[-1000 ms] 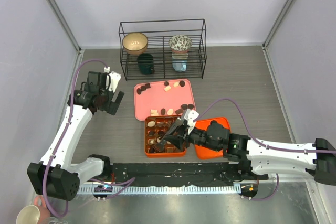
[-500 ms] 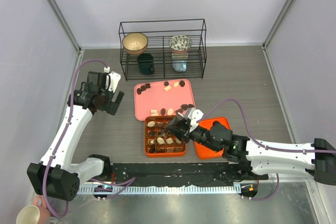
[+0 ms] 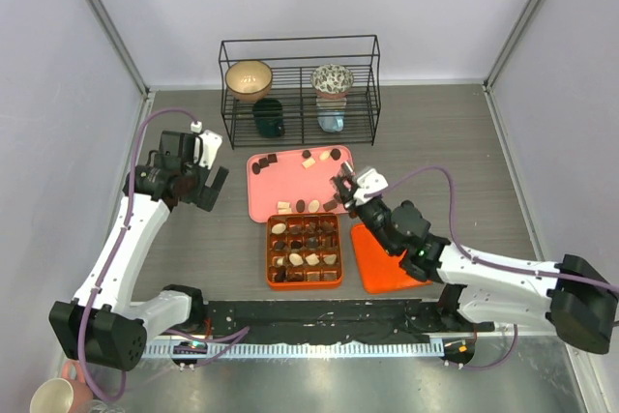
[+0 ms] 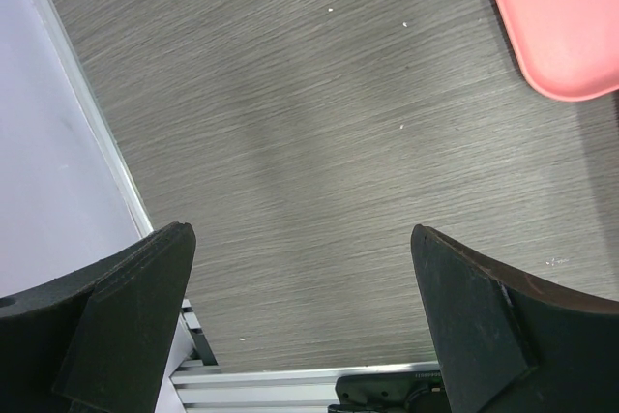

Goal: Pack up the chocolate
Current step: Pick up the fake chocolate from the plate.

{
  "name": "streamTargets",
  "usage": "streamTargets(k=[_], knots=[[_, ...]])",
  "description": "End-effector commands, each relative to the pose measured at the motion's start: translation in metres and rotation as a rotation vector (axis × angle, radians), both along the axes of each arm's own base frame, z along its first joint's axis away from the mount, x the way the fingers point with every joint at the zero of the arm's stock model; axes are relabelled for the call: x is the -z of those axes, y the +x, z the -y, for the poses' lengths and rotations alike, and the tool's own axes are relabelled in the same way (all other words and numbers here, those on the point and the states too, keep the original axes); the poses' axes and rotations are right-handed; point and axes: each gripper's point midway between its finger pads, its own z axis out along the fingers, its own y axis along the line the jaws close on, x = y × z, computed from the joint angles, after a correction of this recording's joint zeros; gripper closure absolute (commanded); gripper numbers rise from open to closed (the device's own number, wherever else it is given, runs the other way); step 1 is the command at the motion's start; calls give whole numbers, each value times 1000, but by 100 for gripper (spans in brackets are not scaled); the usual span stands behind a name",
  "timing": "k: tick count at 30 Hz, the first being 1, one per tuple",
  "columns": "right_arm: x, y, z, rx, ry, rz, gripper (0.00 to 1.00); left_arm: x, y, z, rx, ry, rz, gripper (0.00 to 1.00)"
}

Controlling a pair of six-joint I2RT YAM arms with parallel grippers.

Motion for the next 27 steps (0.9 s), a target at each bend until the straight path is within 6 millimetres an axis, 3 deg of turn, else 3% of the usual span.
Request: streamTargets(k=[1,2,9,21,27], knots=[[-31,33,15,55,120,80,76,-20,5,-3,-5,7,61,0],[-21,40,14,58,104,64,76,-19,5,-3,-5,8,60,0],[-2,66,9,35,138,16,74,-17,7,-3,-5,12,51,0],[19,68,6,28,160,-5,58,-12,12,-2,11,25,15,0],[35,72,11,62,158,-29,55,-6,14,-2,12,32,-26,0]])
